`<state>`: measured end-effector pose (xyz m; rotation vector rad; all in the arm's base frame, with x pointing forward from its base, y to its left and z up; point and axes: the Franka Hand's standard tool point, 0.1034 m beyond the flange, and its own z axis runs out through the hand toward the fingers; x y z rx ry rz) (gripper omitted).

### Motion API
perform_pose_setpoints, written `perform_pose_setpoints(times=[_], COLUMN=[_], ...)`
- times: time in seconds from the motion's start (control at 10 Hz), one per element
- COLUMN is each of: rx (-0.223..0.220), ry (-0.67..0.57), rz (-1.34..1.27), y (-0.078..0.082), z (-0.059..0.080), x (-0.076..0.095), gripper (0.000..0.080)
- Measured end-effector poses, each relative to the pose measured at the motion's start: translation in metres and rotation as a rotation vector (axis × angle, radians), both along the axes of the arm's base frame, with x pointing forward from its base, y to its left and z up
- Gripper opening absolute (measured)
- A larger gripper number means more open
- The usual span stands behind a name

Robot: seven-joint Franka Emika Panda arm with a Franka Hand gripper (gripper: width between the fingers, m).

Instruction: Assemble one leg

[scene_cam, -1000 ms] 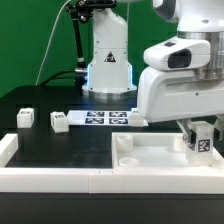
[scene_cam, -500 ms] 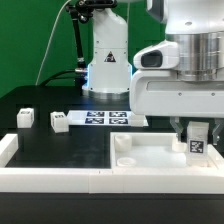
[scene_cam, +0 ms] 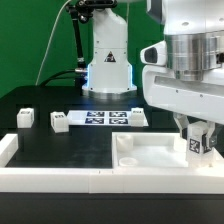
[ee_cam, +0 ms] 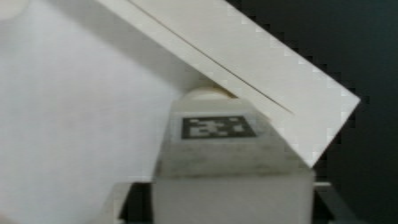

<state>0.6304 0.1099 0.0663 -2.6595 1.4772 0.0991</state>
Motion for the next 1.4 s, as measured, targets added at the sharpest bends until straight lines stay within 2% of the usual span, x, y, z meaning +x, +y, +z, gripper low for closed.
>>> perform_pose_setpoints(times=[0.2,0.3,0.4,0.5,0.6,1.1,1.4], rx=[0.0,0.0,0.001,0.0,0.001,0.001,-0.025], ry=[0.007,0.004,0.0,-0.006,-0.017,-0.087,-0.108], rz=[-0.045,-0.014,0.02,0.068,0.175,0.802,1.142], y=[0.0,0.0,0.0,0.004,0.008,0.019,0.022], z=[0.0,-0.001,-0.001,-0.001,-0.001,-0.001,0.0], x=[0.0,0.0,-0.001,-0.001,-0.002,-0.004,-0.005], gripper=[0.0291,0.0346,0.0528,0.0528,0.0624,0.0649,0.0649])
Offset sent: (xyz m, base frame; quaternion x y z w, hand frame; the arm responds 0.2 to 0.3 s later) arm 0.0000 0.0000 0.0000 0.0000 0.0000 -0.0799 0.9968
